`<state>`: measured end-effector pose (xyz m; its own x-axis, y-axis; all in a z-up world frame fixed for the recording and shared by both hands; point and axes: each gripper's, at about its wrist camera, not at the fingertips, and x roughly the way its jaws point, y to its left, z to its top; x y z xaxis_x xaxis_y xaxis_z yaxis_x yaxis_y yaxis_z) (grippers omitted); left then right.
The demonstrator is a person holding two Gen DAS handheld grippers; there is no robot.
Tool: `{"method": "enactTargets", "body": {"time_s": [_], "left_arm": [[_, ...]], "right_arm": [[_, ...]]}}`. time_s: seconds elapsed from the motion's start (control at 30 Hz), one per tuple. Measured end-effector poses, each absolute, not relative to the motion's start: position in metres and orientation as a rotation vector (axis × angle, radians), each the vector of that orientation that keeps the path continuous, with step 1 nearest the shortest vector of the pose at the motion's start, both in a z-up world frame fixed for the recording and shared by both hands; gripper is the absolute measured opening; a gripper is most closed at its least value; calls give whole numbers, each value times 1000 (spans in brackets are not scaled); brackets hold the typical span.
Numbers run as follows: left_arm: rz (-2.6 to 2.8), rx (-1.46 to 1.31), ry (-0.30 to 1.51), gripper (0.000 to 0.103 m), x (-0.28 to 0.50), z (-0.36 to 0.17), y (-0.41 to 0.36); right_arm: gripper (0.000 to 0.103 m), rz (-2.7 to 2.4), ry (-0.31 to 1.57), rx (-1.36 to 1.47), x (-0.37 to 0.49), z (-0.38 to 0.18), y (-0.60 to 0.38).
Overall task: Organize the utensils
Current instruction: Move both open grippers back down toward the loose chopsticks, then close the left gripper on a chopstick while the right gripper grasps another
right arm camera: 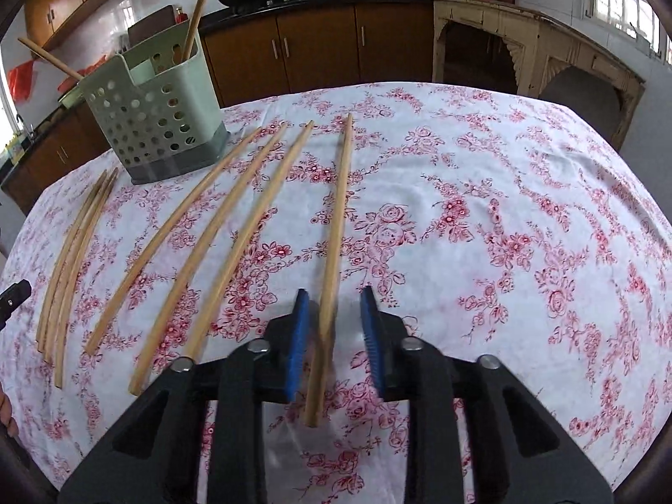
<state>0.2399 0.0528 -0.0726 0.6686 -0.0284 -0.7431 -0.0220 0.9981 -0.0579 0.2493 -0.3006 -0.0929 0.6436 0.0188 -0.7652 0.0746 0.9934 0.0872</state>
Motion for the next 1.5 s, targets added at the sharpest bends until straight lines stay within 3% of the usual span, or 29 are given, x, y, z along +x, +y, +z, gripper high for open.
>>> {"method": "enactTargets", "body": {"time_s": [0.07, 0.53, 0.6, 0.67, 0.9, 1.0, 1.5], "left_arm": [[-9, -78, 859, 42, 243, -77, 54], [-26, -16, 900, 29, 254, -92, 38], [-7, -9, 898, 21, 256, -92, 38], [3, -42, 905, 9, 258, -91, 47], [13, -69, 901, 9, 259, -91, 64], [-3, -90, 894, 14, 257, -90, 64], [1, -86, 896, 14, 257, -91, 63]], "right_arm": [[21, -31, 869, 115, 250, -93, -302], [20, -44, 860, 77, 252, -93, -296], [8, -53, 859, 63, 253, -93, -296], [8, -75, 859, 86, 256, -93, -304], [8, -98, 853, 133, 258, -93, -320], [8, -95, 854, 139, 258, -93, -321], [8, -91, 855, 134, 254, -92, -320]]}}
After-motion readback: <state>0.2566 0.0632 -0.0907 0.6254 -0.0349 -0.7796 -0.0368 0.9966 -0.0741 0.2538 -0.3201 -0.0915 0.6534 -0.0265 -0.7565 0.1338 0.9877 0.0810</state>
